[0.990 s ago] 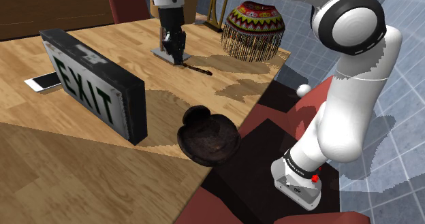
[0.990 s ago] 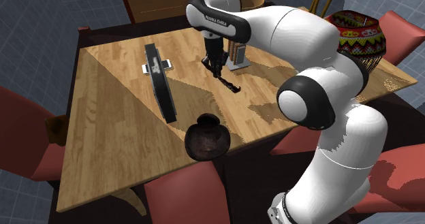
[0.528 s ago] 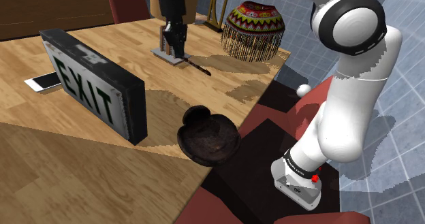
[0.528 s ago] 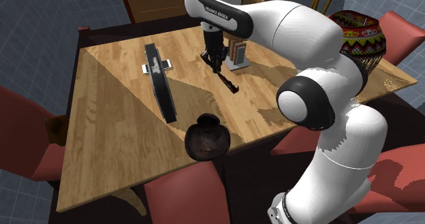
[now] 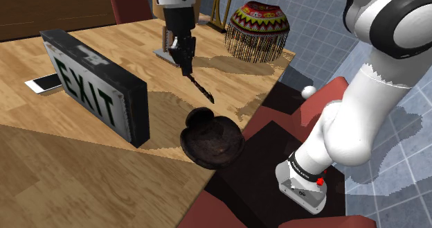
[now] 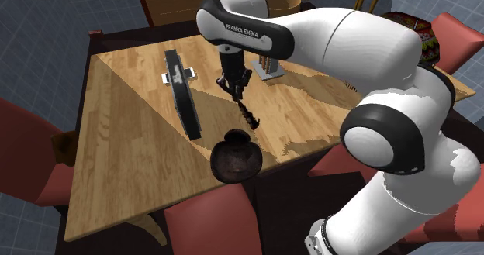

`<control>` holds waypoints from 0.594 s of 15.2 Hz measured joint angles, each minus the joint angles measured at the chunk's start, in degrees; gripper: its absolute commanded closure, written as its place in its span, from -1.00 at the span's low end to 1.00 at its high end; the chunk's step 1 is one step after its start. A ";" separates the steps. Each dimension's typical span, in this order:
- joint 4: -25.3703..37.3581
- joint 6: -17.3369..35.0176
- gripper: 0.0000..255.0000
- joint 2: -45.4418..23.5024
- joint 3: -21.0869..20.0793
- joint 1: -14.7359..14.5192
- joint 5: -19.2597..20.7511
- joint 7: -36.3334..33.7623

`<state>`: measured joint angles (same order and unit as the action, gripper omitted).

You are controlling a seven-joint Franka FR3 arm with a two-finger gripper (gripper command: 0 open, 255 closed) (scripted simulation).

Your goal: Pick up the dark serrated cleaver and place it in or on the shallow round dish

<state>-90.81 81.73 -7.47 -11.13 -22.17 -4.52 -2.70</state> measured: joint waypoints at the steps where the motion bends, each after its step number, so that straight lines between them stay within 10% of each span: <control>1: -2.29 0.61 1.00 1.75 -0.42 -0.43 -0.53 -0.81; 9: -12.48 3.79 1.00 10.09 -4.94 -5.00 -4.81 -9.15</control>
<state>-103.29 85.52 2.62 -16.07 -27.18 -9.34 -11.84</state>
